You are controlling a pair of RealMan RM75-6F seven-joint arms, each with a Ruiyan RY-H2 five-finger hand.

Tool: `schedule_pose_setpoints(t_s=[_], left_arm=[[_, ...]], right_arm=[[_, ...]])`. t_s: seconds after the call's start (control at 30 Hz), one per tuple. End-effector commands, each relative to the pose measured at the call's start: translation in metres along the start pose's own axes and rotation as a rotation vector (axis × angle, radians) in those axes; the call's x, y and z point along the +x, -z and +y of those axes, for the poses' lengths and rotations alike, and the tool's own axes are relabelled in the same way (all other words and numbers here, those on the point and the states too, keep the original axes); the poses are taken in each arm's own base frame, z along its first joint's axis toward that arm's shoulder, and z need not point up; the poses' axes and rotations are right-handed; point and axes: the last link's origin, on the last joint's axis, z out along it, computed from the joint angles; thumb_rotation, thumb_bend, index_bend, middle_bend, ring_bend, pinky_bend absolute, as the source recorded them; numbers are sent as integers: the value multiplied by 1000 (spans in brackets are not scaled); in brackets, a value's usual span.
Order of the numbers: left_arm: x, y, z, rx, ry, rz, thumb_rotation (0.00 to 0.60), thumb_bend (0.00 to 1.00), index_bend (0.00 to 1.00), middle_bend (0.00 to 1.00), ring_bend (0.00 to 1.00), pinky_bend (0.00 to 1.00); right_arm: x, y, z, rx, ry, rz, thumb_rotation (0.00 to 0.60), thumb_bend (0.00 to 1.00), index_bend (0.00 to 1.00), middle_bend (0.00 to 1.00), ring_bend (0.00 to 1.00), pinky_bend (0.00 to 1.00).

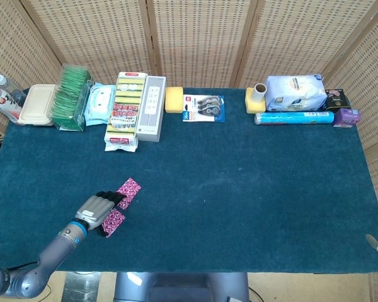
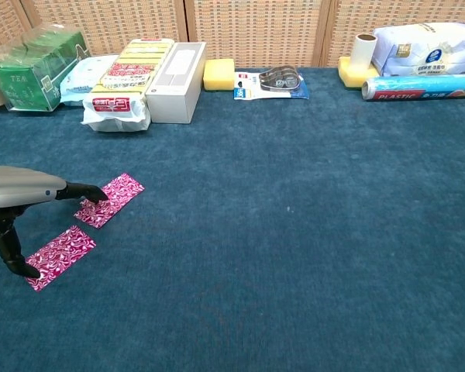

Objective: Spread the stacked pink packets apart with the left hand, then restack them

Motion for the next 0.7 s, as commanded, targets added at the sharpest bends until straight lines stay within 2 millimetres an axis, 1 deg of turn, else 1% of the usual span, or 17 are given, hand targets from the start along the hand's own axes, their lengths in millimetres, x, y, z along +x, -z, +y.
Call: schedule_pose_setpoints(t_s=[0.03,0.33,0.7], left_arm=[[0,-1,10,15,-32,-6,600,2,0,94,83,115],[0,6,32,-29,-47,-15,600,2,0,94,83,117],[1,8,50,-77,-64,-15,600,3,0,94,84,117]], right_arm=[[0,0,0,0,-1,1,600,4,77,0,0,0],[0,0,0,1,-1,0,600,4,78,0,0,0],[2,0,1,-1,-5,3,600,4,78,0,0,0]])
